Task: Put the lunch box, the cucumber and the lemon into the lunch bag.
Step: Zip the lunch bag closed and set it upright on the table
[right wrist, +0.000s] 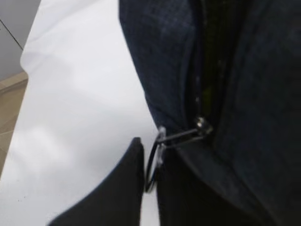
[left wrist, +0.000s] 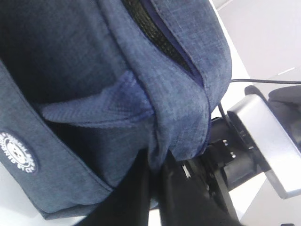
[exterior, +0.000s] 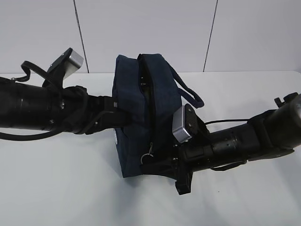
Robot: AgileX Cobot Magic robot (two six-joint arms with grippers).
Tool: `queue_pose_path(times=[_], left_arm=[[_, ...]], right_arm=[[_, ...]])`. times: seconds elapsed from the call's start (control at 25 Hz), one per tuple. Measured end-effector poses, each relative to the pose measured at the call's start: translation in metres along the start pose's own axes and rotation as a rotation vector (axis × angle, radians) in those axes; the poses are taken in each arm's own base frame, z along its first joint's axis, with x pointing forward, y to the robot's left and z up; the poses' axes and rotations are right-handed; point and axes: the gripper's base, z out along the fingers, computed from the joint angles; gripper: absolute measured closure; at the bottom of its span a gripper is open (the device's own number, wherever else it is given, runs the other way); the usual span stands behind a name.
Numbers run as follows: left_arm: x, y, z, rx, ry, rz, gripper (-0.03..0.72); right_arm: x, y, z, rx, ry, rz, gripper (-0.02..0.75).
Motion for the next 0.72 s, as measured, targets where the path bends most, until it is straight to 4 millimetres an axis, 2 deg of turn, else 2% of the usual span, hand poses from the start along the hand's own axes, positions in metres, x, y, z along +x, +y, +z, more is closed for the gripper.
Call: queue_pose_path(times=[0.08, 0.12, 0.6, 0.72], left_arm=[[0.0000, 0.0000, 0.0000, 0.000, 0.000, 0.000, 0.691], [0.0000, 0.0000, 0.0000, 0.000, 0.000, 0.000, 0.691], [0.0000, 0.0000, 0.0000, 0.000, 0.000, 0.000, 0.691], [0.0000, 0.0000, 0.0000, 0.000, 0.000, 0.000, 0.691]], right_arm=[[0.0016, -0.0012, 0.0000, 0.013, 0.018, 0.000, 0.711], [0.0023, -0.0018, 0.0000, 0.020, 0.025, 0.003, 0.730], [0.0031, -0.0026, -0.0001, 0.028, 0.034, 0.014, 0.730], [0.0033, -0.0027, -0.0001, 0.030, 0.035, 0.063, 0.730]])
